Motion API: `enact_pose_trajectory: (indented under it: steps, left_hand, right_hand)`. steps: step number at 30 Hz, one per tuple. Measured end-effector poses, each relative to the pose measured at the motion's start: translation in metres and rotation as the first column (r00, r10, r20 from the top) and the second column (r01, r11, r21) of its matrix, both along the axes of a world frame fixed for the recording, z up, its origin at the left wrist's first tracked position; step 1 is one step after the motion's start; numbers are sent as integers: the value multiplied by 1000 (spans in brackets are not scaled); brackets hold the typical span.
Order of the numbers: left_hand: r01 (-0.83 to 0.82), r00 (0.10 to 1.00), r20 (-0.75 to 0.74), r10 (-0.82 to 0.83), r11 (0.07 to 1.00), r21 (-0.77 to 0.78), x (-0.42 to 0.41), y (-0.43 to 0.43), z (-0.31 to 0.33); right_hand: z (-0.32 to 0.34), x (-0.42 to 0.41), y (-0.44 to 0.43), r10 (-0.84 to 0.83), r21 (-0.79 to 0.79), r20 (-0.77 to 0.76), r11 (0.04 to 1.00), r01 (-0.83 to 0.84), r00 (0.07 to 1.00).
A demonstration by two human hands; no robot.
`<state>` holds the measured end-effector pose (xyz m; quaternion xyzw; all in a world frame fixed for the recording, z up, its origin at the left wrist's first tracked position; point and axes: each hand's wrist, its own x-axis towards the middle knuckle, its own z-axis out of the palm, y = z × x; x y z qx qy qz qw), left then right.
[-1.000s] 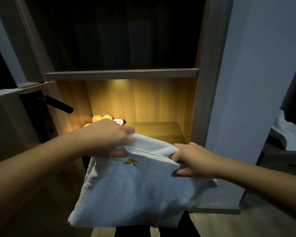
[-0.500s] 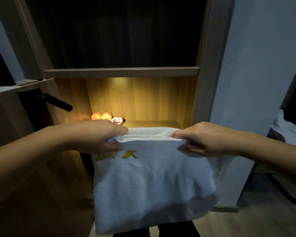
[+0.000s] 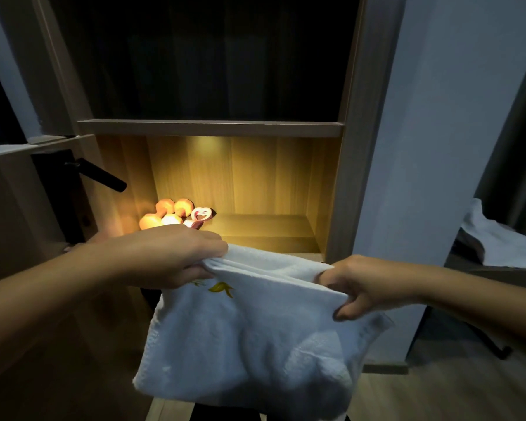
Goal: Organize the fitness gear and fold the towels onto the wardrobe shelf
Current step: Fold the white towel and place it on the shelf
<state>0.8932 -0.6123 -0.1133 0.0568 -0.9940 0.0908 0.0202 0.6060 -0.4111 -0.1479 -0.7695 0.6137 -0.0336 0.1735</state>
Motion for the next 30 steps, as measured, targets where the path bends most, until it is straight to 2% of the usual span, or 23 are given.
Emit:
enact_pose_trajectory:
  steps: [5,8,10,14,18,20,25,27,30]
  left_hand:
    - [66,994,-83,-75,991,-116,14,-5,-8]
    - [72,994,-70,-81,990,-119,18,-6,-10]
    - [42,998,-31,-46,993,-110,18,-6,-13]
    - [-21,1000,18,23,994,-111,18,-7,-15]
    - [-59,998,-3,59,989,-133,15,-9,-15]
    - [-52,999,-13,51,991,-126,16,-10,-14]
    - [-25,998,-56,26,1000,11,18,-4,-8]
    - [-7,998,-63,16,988,152,23,-2,1]
    - [52,998,-45,-38,920,390,31,3,26]
  right_hand:
    - [-14,0,8,-39,-199,69,979,52,997]
    - [-18,3,9,-21,-203,51,979,31,998]
    - [-20,7,8,-3,-188,-5,982,2,1000]
    - [-19,11,11,-5,-278,-204,959,-53,979]
    - [-7,15,14,-3,-286,-270,955,-78,963]
    - [4,17,15,2,-274,-250,959,-73,968]
    - [23,21,16,25,-195,-223,978,-69,974]
    - [35,22,18,12,-139,-137,990,-31,990]
    - [68,19,21,4,12,57,1000,-5,998]
